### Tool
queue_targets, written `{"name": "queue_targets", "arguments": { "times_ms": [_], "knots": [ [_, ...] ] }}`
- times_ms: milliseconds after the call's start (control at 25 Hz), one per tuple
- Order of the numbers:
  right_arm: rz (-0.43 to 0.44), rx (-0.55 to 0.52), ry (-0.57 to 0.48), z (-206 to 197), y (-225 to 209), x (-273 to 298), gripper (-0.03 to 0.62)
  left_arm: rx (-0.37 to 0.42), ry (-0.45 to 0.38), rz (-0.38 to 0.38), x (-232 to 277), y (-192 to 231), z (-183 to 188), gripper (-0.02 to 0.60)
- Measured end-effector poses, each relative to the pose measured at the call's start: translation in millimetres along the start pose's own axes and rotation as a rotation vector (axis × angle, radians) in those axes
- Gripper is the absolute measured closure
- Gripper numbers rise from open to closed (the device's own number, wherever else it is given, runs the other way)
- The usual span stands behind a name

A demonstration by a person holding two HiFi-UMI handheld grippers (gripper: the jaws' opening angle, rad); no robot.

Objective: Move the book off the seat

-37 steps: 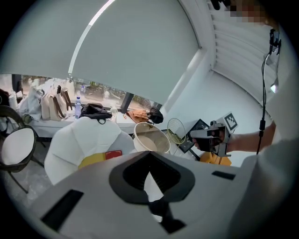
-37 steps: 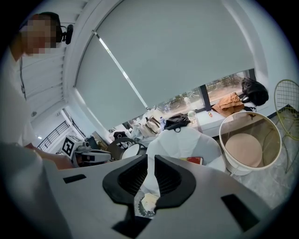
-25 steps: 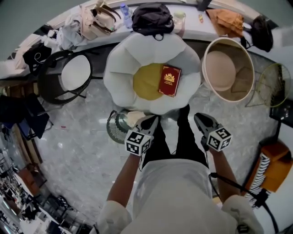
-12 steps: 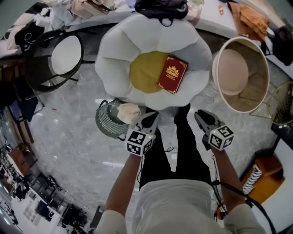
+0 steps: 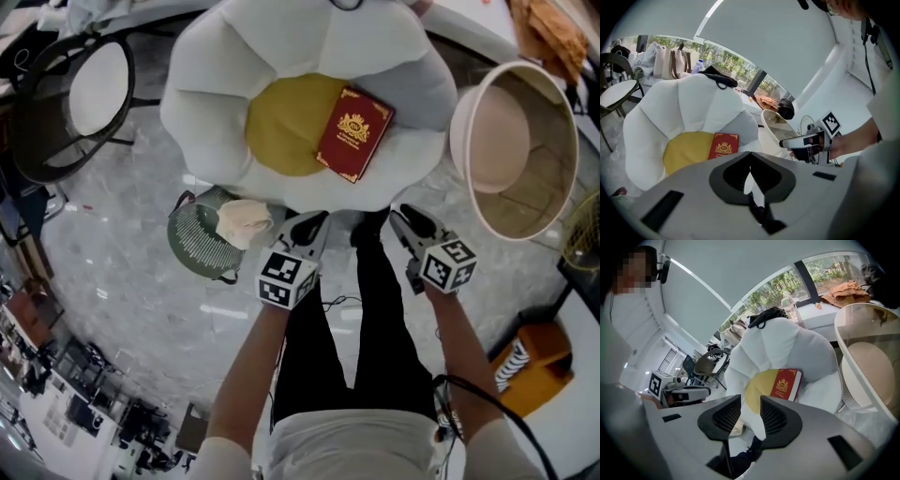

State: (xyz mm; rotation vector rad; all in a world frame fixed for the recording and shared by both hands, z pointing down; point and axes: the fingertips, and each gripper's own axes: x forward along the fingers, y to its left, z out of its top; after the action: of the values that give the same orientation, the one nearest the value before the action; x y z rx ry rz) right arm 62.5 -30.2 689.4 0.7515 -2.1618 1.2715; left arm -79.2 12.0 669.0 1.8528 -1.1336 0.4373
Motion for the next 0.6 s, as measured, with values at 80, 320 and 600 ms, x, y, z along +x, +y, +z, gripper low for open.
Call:
{"name": "queue_targets", "arguments": {
  "times_ms": [80, 320, 600],
  "knots": [
    [-0.004, 0.005, 0.003, -7.5, -13.8, 18.1, 0.445, 0.001, 0.002, 0.004, 18.5, 9.2, -9.3, 0.578],
    [-0.026, 0.034, 0.019, -28.7, -55.6, 69.4, 0.427, -0.006, 0.039, 0.006, 72.3, 36.3, -37.6, 0.578],
    [-0.064, 0.093, 0.066, -67.6, -107.3, 125.2, 0.411, -0.007, 0.09, -0.006, 119.9, 61.1, -69.9, 0.578]
  ]
}}
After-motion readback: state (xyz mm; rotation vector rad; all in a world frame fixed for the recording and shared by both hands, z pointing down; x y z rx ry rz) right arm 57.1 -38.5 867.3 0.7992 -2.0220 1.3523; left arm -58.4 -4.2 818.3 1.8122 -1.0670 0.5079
